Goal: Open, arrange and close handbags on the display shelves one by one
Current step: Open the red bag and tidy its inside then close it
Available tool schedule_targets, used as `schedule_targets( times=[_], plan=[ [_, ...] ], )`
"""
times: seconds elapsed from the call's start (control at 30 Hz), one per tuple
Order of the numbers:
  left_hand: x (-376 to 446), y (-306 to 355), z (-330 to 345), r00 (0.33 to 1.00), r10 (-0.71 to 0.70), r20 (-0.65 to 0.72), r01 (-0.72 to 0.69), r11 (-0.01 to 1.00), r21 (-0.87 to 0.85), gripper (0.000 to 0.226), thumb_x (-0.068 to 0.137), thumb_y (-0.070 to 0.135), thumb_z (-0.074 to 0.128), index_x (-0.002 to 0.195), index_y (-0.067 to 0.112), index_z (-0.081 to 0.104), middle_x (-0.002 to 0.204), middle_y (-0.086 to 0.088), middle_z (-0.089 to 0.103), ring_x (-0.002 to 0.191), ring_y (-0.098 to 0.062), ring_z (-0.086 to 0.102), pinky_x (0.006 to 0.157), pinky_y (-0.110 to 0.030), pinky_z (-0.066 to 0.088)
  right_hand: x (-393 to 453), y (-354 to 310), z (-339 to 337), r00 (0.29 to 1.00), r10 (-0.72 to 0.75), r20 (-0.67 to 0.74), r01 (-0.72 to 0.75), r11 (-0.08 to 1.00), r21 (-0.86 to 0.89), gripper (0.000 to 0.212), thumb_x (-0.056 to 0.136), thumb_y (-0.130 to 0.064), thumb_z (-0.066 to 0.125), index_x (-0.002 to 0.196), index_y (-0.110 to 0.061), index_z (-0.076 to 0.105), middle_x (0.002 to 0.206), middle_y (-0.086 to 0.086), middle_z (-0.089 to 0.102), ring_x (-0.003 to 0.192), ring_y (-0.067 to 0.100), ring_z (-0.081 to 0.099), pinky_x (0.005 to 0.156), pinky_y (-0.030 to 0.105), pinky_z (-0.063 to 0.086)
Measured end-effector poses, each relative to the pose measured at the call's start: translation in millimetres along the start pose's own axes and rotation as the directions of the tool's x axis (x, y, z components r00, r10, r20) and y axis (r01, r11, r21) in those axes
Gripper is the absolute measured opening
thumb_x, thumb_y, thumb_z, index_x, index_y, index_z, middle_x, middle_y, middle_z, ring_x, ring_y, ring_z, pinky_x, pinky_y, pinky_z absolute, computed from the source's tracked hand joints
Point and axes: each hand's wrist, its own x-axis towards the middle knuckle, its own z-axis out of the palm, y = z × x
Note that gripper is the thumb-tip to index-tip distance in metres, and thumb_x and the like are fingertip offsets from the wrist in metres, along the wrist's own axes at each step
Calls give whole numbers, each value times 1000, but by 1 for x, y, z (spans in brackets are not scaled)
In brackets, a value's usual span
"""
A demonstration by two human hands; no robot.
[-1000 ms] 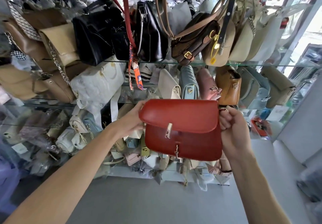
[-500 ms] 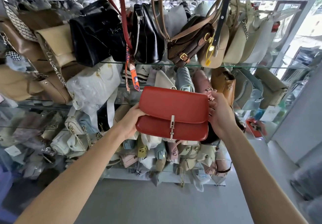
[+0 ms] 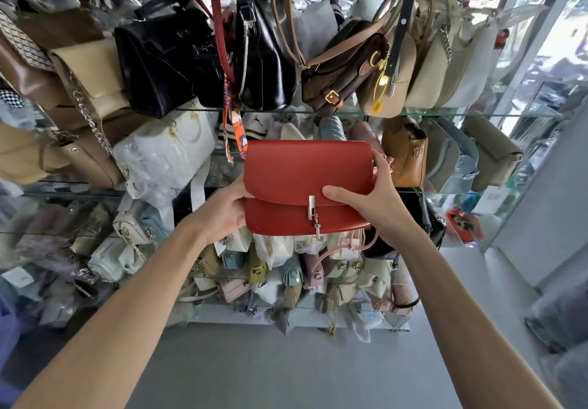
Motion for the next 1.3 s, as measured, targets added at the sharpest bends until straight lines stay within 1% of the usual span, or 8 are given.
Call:
schedule_targets(
  times=[0.1, 0.23, 0.37, 0.5, 0.63, 0.83, 0.97, 1.3],
  plan=[
    [-8, 14, -5, 988, -25, 152, 34, 998, -57, 78, 77, 27, 76, 148, 25, 43, 132, -5, 70, 119, -26, 68, 98, -50, 58, 0, 4, -5, 999, -27, 33, 28, 1000, -5, 121, 62, -45, 99, 156, -45, 23, 148, -13, 48, 127, 8, 58, 103, 43, 56],
    [0, 25, 13, 993, -117, -15, 117, 993, -16, 92, 75, 62, 79, 150, 27, 41, 138, -1, 67, 120, -17, 69, 88, -43, 62, 2, 9, -1, 996, -78, 43, 81, 994, -70, 112, 62, -50, 97, 152, -49, 30, 144, -17, 52, 126, 8, 59, 102, 44, 56],
    [6, 20, 18, 987, -133, -93, 140, 987, 79, 87, 72, 35, 91, 147, 30, 46, 128, 1, 73, 115, -17, 71, 94, -40, 58, 3, 7, 1, 993, -114, 22, 115, 983, -142, 115, 63, -53, 96, 154, -49, 25, 144, -21, 51, 125, 4, 58, 100, 42, 57],
    [6, 24, 23, 986, -69, -149, 84, 992, 93, 92, 65, 18, 91, 143, 35, 45, 128, 4, 69, 113, -14, 70, 90, -33, 58, 1, 2, -1, 984, -176, -21, 166, 954, -248, 112, 72, -47, 92, 158, -43, 20, 136, -31, 45, 118, -11, 51, 91, 18, 50],
    [11, 27, 24, 970, -14, -242, 31, 997, 68, 82, 64, 11, 93, 133, 37, 55, 123, 4, 73, 113, -19, 70, 95, -40, 56, -1, 0, 5, 972, -233, 0, 216, 902, -373, 116, 80, -49, 85, 163, -37, 4, 153, -16, 30, 128, -1, 39, 99, 11, 35],
    [15, 35, 17, 964, -55, -260, 56, 998, -3, 64, 77, 6, 83, 133, 27, 59, 116, -5, 77, 98, -22, 77, 73, -38, 64, -6, 1, -3, 930, -202, 305, 357, 688, -632, 140, 58, -52, 96, 158, -54, -2, 167, -7, -21, 151, 23, 16, 115, 44, 39],
    [18, 32, 19, 969, -92, -229, 91, 996, -15, 74, 72, 10, 87, 139, 20, 57, 119, -9, 76, 102, -27, 76, 73, -39, 64, -6, 5, 3, 866, -430, 258, 447, 430, -784, 132, 53, -76, 82, 162, -40, 17, 171, 11, -10, 149, 38, 23, 117, 58, 34],
    [20, 29, 28, 976, -43, -214, 37, 999, -33, 56, 81, 3, 79, 125, 31, 60, 112, -4, 79, 99, -25, 77, 76, -40, 63, 7, 9, 1, 833, -494, 249, 515, 528, -675, 126, 54, -81, 79, 160, -35, 28, 169, -6, 11, 148, 27, 22, 114, 52, 34]
  ],
)
